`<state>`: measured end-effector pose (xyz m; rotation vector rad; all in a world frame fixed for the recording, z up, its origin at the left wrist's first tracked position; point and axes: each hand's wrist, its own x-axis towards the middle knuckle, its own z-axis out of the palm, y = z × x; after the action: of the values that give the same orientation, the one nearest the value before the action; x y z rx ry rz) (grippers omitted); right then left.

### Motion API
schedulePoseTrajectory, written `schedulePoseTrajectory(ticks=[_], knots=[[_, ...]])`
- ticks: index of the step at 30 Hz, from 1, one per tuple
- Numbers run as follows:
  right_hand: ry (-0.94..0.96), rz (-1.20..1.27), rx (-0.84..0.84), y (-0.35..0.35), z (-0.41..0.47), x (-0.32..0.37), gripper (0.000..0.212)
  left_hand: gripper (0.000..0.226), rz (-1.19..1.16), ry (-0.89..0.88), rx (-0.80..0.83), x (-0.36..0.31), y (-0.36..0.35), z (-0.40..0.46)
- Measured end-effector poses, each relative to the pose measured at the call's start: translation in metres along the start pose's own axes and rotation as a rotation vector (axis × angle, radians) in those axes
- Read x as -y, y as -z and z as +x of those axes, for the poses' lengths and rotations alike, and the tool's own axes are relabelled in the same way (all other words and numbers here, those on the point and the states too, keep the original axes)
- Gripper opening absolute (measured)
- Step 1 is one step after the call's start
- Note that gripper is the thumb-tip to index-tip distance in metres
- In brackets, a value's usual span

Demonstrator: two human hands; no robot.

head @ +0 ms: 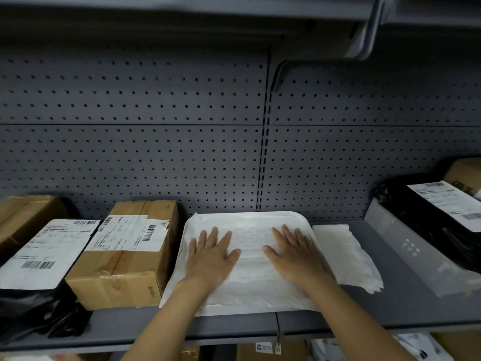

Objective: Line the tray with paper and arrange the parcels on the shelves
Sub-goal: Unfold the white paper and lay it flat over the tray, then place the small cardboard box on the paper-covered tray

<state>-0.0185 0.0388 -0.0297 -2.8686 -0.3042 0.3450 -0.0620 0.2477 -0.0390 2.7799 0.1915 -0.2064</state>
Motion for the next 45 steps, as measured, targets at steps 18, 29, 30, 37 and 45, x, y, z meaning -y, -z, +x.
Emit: schedulePoseTrajectory(ticks=[18, 29, 30, 37, 45], knots=[[0.441, 1.127, -0.280, 0.087, -0.034, 0.195, 0.043, 0.019, -1.029, 0.035, -0.744, 0.080, 0.186, -0.097], [0.289, 0.990, -0.139, 0.019, -0.023, 0.240, 0.055, 0.031, -0.828, 0.248, -0.532, 0.148, 0.146, -0.080], [0.264, 0.977, -0.122, 0.013, -0.022, 0.242, 0.056, 0.033, -0.791, 0.263, -0.503, 0.151, 0.142, -0.079], [0.117, 0.834, 0.013, -0.013, -0.015, 0.244, 0.039, 0.050, -0.540, 0.258, -0.337, 0.163, 0.136, -0.073], [0.158, 0.889, -0.079, 0.005, -0.024, 0.245, 0.026, 0.025, -1.079, 0.276, -0.518, 0.162, 0.151, -0.073]])
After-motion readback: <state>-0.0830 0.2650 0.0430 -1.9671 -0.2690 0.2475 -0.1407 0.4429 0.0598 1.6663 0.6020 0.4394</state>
